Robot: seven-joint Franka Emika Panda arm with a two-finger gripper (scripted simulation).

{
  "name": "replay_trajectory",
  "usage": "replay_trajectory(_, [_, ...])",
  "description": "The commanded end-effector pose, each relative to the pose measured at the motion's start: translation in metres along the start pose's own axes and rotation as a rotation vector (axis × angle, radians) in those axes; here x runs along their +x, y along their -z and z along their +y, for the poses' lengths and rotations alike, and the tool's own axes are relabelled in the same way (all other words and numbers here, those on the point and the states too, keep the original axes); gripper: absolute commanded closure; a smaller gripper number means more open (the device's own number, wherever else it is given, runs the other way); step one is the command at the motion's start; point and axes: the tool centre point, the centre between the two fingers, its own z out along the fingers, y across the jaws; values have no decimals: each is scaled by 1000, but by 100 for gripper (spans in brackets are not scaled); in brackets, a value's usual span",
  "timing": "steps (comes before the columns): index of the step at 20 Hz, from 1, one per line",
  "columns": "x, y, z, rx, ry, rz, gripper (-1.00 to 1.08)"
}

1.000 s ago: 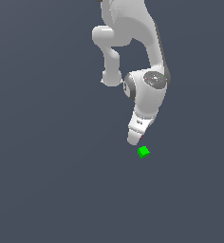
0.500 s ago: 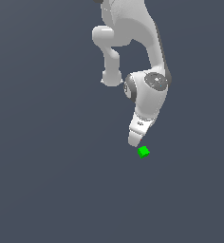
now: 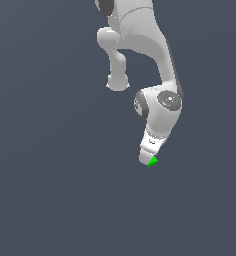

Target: Stack the red cube on top of the green cube.

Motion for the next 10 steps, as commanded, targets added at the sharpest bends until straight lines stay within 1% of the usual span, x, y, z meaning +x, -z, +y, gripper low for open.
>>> replay_trajectory(1, [8,-8,5,-1,0,0,108])
replay_trajectory(10, [22,-21,14,0,0,0,108])
